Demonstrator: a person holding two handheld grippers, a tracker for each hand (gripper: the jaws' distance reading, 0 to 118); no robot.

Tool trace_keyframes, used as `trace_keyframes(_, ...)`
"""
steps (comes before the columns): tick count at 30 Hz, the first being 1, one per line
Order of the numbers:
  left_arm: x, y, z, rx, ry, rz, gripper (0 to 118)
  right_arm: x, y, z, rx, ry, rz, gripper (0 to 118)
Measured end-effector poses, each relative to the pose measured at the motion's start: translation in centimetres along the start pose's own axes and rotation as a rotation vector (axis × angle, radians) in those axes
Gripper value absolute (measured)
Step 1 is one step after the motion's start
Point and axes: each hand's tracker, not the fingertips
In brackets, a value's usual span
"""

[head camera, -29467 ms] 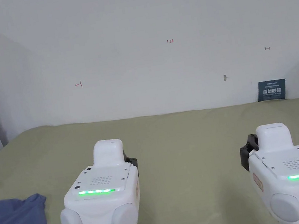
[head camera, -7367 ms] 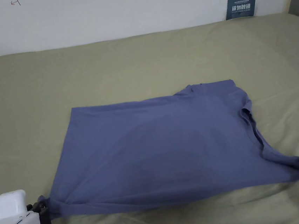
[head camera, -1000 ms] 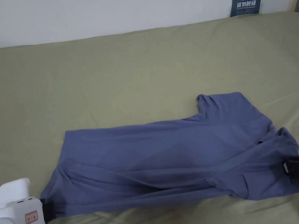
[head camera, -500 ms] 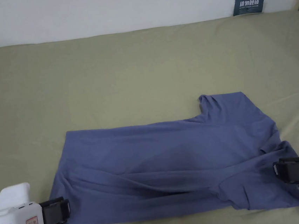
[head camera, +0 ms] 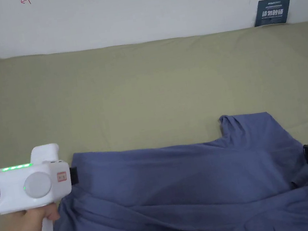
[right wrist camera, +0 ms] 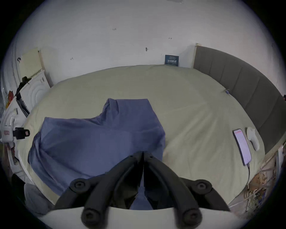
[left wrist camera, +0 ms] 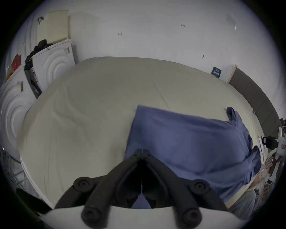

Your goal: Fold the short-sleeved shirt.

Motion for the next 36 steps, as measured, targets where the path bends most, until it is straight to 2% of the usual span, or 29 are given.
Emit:
trace_keyframes(3, 0.4, 2.8, -3.7, -0.024, 0.009, -0.018, 5, 0.1, 1.0, -2.0, -0.019, -0.002, 0.009, 6)
trace_keyframes(4, 0.6, 3.5, -4.7, -0.032, 0.012, -0.023, 15, 0.1, 1.2, -2.6, -0.021, -0.009, 0.014, 6)
trace_keyframes(6, 0.8, 4.5, -7.2, -0.085, 0.059, -0.041, 87, 0.4, 1.6, -3.7, -0.032, -0.018, 0.026, 6)
trace_keyframes(7, 0.9, 4.6, -8.3, -0.104, 0.086, -0.052, 115, 0.6, 1.9, -4.3, -0.039, -0.018, 0.03, 6)
trace_keyframes(8, 1.2, 4.4, -8.7, -0.071, 0.137, -0.07, 117, 0.8, 2.2, -4.8, -0.043, -0.02, 0.034, 6)
trace_keyframes(10, 2.0, 4.0, -10.2, -0.113, 0.149, -0.076, 113, 1.3, 2.1, -5.4, -0.054, -0.03, 0.036, 6)
trace_keyframes(12, 1.7, 4.0, -10.9, -0.155, 0.103, -0.058, 108, 1.9, 2.5, -6.1, -0.059, -0.044, 0.043, 6)
trace_keyframes(14, 2.2, 3.6, -10.8, -0.143, 0.099, -0.059, 94, 2.5, 2.7, -6.5, -0.071, -0.052, 0.046, 6)
trace_keyframes(16, 2.2, 3.9, -9.6, -0.127, 0.048, -0.038, 66, 3.2, 3.2, -6.9, -0.075, -0.06, 0.049, 7)
trace_keyframes(17, 2.6, 3.8, -9.2, -0.112, 0.053, -0.045, 33, 3.8, 3.2, -7.5, -0.071, -0.067, 0.045, 16)
trace_keyframes(18, 3.0, 3.6, -9.1, -0.096, 0.054, -0.061, 5, 4.2, 3.5, -7.7, -0.073, -0.066, 0.038, 38)
trace_keyframes(19, 3.3, 3.5, -9.2, -0.1, 0.041, -0.065, 6, 4.6, 3.8, -8.2, -0.093, -0.056, 0.029, 72)
trace_keyframes(20, 3.0, 3.8, -9.2, -0.109, 0.042, -0.074, 5, 4.9, 4.1, -8.8, -0.127, -0.053, 0.022, 117)
trace_keyframes(21, 3.2, 3.7, -9.5, -0.113, 0.059, -0.094, 6, 4.9, 3.8, -9.3, -0.157, -0.067, 0.021, 114)
trace_keyframes(22, 3.3, 3.6, -9.7, -0.113, 0.063, -0.104, 6, 5.1, 4.6, -9.5, -0.107, -0.062, 0.009, 107)
trace_keyframes(23, 3.3, 3.6, -9.9, -0.113, 0.064, -0.099, 6, 5.2, 4.8, -10.1, -0.164, -0.069, 0.043, 103)
trace_keyframes(26, 3.0, 3.9, -10.0, -0.115, 0.065, -0.076, 6, 5.7, 2.8, -15.0, -0.254, -0.104, 0.111, 103)
trace_keyframes(27, 3.0, 4.0, -10.1, -0.116, 0.066, -0.079, 6, 5.9, 2.5, -16.1, -0.282, -0.118, 0.125, 97)
trace_keyframes(28, 3.0, 4.0, -9.8, -0.116, 0.069, -0.089, 6, 6.1, 2.2, -16.8, -0.282, -0.109, 0.125, 86)
trace_keyframes(29, 3.0, 4.0, -9.8, -0.116, 0.069, -0.093, 6, 4.1, 3.3, -12.5, -0.25, -0.049, 0.089, 66)
trace_keyframes(30, 3.0, 4.0, -9.7, -0.114, 0.07, -0.095, 6, 3.9, 3.5, -11.5, -0.236, -0.004, 0.044, 59)
trace_keyframes(31, 2.9, 4.0, -9.5, -0.112, 0.068, -0.095, 6, 3.6, 3.6, -10.5, -0.199, -0.005, 0.032, 59)
trace_keyframes(32, 2.8, 4.0, -9.1, -0.11, 0.066, -0.093, 6, 3.2, 3.6, -9.8, -0.177, 0.013, 0.07, 27)
trace_keyframes(33, 2.8, 4.0, -8.7, -0.102, 0.062, -0.092, 6, 3.2, 3.5, -9.9, -0.161, 0.019, 0.077, 8)
trace_keyframes(36, 2.3, 3.9, -7.0, -0.078, 0.056, -0.087, 6, 3.1, 3.6, -7.7, -0.139, 0.011, 0.091, 7)
